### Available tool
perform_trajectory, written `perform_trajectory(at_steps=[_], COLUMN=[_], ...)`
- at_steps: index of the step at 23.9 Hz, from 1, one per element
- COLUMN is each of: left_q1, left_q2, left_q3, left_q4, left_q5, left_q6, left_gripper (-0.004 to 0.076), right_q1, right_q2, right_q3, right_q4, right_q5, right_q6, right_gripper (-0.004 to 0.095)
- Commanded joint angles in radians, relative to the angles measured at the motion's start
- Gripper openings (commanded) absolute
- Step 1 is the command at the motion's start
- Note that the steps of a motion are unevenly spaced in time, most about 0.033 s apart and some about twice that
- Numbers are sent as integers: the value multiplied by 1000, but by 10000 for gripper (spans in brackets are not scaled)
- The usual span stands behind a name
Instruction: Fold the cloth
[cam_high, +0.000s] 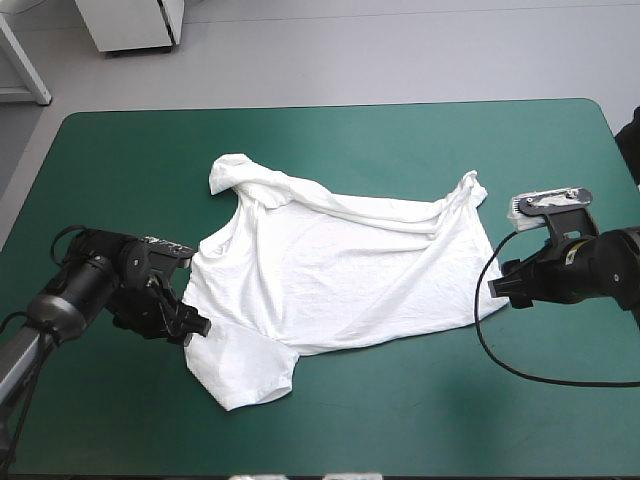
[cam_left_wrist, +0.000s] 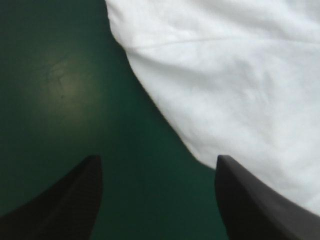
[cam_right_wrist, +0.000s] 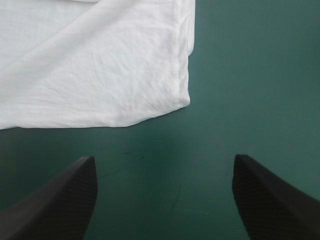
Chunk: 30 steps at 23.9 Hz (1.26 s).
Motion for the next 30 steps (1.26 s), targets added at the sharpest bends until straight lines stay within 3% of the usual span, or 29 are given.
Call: perform_trajectory(at_steps=[1,9,11,14,15,25,30], left_q1=[0,0,0,0,0,0,0], left_q2=[40,262,302,330,330,330,330], left_q3=[-21,-21,-21,-21,-21,-21,-21], left_q4=[-8,-106,-130,-131,-133,-132,-132], left_q5=[-75,-176,-186,-219,-220,-191,-191], left_q6=[-17,-5,-5,10,34,47,47], left_gripper=[472,463,361,56,-7,-10,-10], right_q1=[3,3,3,1,1,-1,-1], right_q2=[-29,-26,0,80,119,434,525], right_q3=[-12,48,107,147,147,137,122], right_q4=[-23,-19,-25,-28,-28,-30,-26], right_q5=[-35,-62,-100,-207,-233,-333,-356], right_q6=[4,11,11,11,11,11,11], right_gripper=[712,712,712,712,712,709,627])
